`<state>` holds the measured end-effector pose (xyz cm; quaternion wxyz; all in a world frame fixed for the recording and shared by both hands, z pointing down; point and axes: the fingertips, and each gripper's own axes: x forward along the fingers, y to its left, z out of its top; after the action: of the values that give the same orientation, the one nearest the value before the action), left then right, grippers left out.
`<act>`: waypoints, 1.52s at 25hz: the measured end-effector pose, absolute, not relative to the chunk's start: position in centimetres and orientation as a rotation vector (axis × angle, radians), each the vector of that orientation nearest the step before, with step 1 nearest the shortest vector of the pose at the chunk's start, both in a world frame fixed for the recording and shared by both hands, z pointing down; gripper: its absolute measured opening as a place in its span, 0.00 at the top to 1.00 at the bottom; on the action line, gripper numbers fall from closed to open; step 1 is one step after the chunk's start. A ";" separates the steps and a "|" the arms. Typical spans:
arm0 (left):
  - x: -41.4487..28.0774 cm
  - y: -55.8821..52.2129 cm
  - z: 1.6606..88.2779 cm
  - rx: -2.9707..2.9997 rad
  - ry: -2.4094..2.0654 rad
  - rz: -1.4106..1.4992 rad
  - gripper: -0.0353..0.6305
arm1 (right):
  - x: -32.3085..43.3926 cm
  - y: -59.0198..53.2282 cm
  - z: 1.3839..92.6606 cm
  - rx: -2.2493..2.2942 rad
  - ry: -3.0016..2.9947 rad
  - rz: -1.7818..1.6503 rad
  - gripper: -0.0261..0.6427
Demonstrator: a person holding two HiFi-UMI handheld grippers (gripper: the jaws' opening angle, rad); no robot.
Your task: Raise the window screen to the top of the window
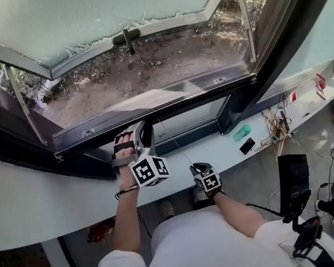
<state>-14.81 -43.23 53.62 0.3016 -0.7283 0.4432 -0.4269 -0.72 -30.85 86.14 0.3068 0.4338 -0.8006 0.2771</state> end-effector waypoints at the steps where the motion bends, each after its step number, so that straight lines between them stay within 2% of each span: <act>1: -14.8 -43.2 53.4 -1.935 1.184 -1.126 0.82 | -0.6 -30.9 86.0 1.155 -2.122 0.730 0.87; 5: -14.9 -43.2 52.7 -1.941 1.203 -1.118 0.82 | -0.9 -31.2 85.6 1.157 -2.126 0.707 0.87; 8: -15.1 -43.3 51.9 -1.943 1.214 -1.100 0.87 | -1.2 -31.7 85.3 1.161 -2.144 0.679 0.87; 22: -14.9 -42.9 46.7 -1.908 1.234 -0.999 0.87 | -4.2 -34.3 82.4 1.173 -2.272 0.615 0.87; 38: -15.0 -43.0 45.5 -1.894 1.240 -0.959 0.87 | -4.9 -34.3 81.4 1.156 -2.326 0.580 0.87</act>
<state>-14.96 -43.03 45.50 0.3346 -0.7259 0.4753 -0.3676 -4.90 -34.27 81.42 0.2377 0.4219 -0.8489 0.2116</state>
